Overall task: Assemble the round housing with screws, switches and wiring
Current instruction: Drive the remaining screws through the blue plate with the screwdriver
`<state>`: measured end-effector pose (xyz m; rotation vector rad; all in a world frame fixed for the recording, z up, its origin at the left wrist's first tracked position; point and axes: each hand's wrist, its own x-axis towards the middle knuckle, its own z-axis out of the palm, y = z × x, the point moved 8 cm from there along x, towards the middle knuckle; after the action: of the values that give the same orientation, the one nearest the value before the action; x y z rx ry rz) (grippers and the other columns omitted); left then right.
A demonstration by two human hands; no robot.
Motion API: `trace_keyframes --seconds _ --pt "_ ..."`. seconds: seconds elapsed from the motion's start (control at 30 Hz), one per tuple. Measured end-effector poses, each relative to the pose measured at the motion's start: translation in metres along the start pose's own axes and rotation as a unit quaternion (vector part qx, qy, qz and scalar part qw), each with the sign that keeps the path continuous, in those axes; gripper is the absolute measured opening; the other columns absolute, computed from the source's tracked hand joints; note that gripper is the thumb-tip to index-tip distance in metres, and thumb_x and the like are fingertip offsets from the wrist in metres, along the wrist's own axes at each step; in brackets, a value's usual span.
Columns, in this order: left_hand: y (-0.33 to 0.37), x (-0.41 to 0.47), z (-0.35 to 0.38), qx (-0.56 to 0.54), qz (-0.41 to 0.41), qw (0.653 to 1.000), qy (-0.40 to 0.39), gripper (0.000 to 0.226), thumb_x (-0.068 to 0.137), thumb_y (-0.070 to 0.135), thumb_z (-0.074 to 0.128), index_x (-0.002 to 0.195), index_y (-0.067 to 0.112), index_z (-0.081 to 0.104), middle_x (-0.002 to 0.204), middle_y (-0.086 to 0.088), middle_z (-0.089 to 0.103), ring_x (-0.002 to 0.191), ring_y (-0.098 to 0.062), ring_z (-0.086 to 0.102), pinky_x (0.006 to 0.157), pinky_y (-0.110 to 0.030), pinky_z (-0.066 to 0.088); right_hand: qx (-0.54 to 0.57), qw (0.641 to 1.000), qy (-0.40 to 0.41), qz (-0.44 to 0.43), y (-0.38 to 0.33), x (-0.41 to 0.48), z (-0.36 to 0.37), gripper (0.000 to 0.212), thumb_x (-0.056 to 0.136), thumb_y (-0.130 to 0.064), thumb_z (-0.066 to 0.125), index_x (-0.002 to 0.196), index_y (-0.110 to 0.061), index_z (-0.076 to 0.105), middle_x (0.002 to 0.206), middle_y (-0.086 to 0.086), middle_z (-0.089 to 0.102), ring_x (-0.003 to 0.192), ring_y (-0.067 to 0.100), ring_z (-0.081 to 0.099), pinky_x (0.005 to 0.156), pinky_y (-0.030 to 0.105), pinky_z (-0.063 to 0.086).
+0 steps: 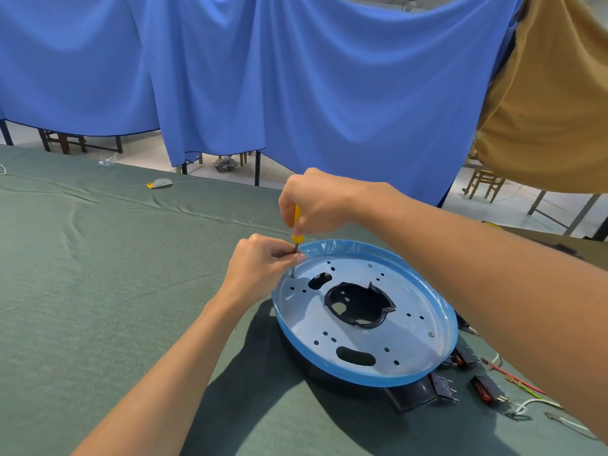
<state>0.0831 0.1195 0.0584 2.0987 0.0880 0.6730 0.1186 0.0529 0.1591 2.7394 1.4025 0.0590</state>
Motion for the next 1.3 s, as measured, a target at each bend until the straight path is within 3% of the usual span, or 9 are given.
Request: trace_keyframes --seconds 0.17,0.3,0.43,0.63,0.73,0.8,1.0,1.17,1.3 --pt "-0.003 0.0 0.002 -0.007 -0.019 1.0 -0.007 0.006 0.08 0.018 0.079 0.086 0.017 0.08 0.077 0.007 0.075 0.078 -0.013 0.071 0.077 -0.046 0.057 -0.008 0.999 0.026 0.019 -0.001 0.003 0.004 0.035 0.093 -0.022 0.06 0.062 -0.013 0.046 0.057 0.006 0.05 0.058 0.022 0.066 0.048 0.03 0.047" --pt "-0.002 0.0 0.001 -0.004 -0.012 1.0 -0.006 0.007 0.081 0.018 0.078 0.087 0.017 0.08 0.077 0.004 0.076 0.079 -0.02 0.071 0.075 -0.048 0.056 0.007 0.999 0.002 0.038 0.005 0.003 0.003 0.04 0.095 -0.04 0.056 0.068 -0.01 0.052 0.052 0.004 0.055 0.04 0.016 0.064 0.052 0.027 0.05" --pt "-0.002 0.0 0.001 -0.003 -0.014 1.0 -0.003 0.006 0.081 0.018 0.078 0.087 0.017 0.08 0.077 0.003 0.076 0.079 -0.02 0.071 0.078 -0.048 0.056 0.012 1.0 0.006 0.006 0.003 0.0 0.0 0.009 0.086 -0.023 0.068 0.082 -0.017 0.063 0.066 0.001 0.062 0.053 0.016 0.067 0.052 0.028 0.051" --pt "-0.003 -0.001 0.002 -0.004 -0.017 1.0 -0.01 0.008 0.082 0.019 0.078 0.089 0.016 0.08 0.078 0.002 0.076 0.08 -0.023 0.071 0.077 -0.049 0.056 -0.019 0.997 0.058 0.045 0.009 0.003 0.004 0.04 0.097 -0.032 0.051 0.062 -0.014 0.04 0.065 0.007 0.048 0.044 0.02 0.058 0.047 0.026 0.042" --pt "-0.002 -0.001 0.001 -0.006 -0.019 1.0 -0.007 0.008 0.082 0.019 0.078 0.089 0.017 0.08 0.078 0.002 0.076 0.081 -0.022 0.071 0.078 -0.048 0.055 -0.021 0.999 -0.002 0.04 0.01 0.003 0.008 0.023 0.09 -0.039 0.058 0.085 -0.017 0.058 0.082 0.005 0.06 0.069 0.021 0.067 0.062 0.034 0.054" --pt "-0.002 -0.001 0.001 -0.007 -0.019 1.0 -0.007 0.009 0.082 0.02 0.078 0.09 0.017 0.08 0.078 0.003 0.076 0.081 -0.021 0.071 0.077 -0.047 0.056 -0.003 1.0 0.009 0.018 0.008 0.003 0.006 0.006 0.086 -0.026 0.064 0.088 -0.022 0.06 0.092 0.003 0.058 0.08 0.023 0.063 0.065 0.035 0.054" --pt "0.001 -0.002 0.001 -0.002 -0.015 1.0 -0.01 0.009 0.083 0.021 0.077 0.09 0.017 0.08 0.078 0.003 0.076 0.079 -0.021 0.07 0.076 -0.047 0.055 -0.028 0.992 0.097 0.07 0.011 0.0 0.008 0.043 0.099 -0.038 0.048 0.065 -0.019 0.031 0.072 0.001 0.033 0.057 0.017 0.035 0.05 0.03 0.027" --pt "0.0 -0.002 0.0 -0.01 -0.018 1.0 -0.005 0.004 0.082 0.019 0.078 0.085 0.017 0.08 0.076 -0.005 0.075 0.081 -0.035 0.069 0.076 -0.052 0.055 -0.051 0.997 -0.04 0.045 0.006 0.002 0.01 0.018 0.091 -0.029 0.052 0.101 -0.014 0.055 0.092 0.006 0.058 0.075 0.023 0.062 0.052 0.029 0.042" --pt "0.0 -0.001 0.001 -0.009 -0.017 1.0 -0.007 0.005 0.082 0.018 0.077 0.086 0.016 0.079 0.076 -0.006 0.075 0.081 -0.033 0.069 0.076 -0.052 0.055 0.001 0.998 0.039 0.053 0.008 0.002 0.007 0.019 0.091 -0.034 0.054 0.095 -0.016 0.054 0.088 0.002 0.047 0.083 0.027 0.055 0.064 0.036 0.045"
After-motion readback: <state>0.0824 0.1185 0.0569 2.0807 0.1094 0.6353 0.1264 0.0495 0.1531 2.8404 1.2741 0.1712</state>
